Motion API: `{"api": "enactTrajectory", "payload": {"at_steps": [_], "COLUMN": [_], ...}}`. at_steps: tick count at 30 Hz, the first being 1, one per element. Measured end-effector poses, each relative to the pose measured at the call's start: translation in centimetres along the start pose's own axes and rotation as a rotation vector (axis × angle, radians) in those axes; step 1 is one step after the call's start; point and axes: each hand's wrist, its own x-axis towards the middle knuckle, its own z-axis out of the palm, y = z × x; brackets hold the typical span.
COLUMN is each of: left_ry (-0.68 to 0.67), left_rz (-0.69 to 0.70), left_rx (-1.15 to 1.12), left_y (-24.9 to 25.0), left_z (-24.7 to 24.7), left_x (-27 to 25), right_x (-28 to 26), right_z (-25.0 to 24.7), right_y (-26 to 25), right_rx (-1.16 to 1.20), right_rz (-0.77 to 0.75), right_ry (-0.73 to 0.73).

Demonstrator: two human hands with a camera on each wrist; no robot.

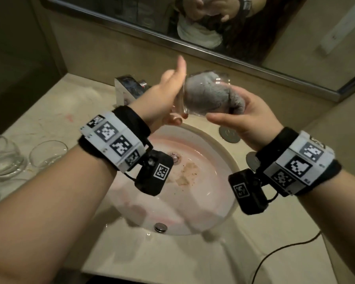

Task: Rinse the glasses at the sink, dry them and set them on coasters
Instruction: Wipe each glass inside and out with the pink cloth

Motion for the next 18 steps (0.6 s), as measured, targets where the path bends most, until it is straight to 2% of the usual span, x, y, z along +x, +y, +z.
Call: {"api": "enactTrajectory", "payload": {"at_steps": [2,4,7,10,13,15,18], "left_ry": [-0.094,-0.022,0.149,0.190,0.158,0.084,0.013], "left_rz": [-0.162,-0.174,0.047,0.247,0.552,0.732,0.819], "left_rx": [-0.137,-0.159,0.015,0.212,0.396,0.488,0.518], "left_y": [0.0,0.1,0.4,0.1,-0.4,-0.8,-1.2], "left_z": [-0.2,0.2,1.2,1.4,1.0,0.5,-0.3], "left_x": [0.4,0.5,0.5,0.6,0.6,1.1,1.8], "right_x": [0.0,0.1,0.4,0.8,0.9,0.9,1.0], "right_z": [-0.4,-0.4,-0.3,0.0,0.0,-0.1,-0.2], "right_y": [-0.4,-0.8,-0.8,-1.1,-0.2,0.4,0.5], "right_rx": [-0.171,-0.221,-0.215,-0.085,0.230,0.430,0.465], "right_rz": [-0.015,0.010,0.059,0.114,0.150,0.169,0.156], "right_ry": [-0.041,-0.084,-0.112,-0.101,-0.141,-0.166,-0.099]}}
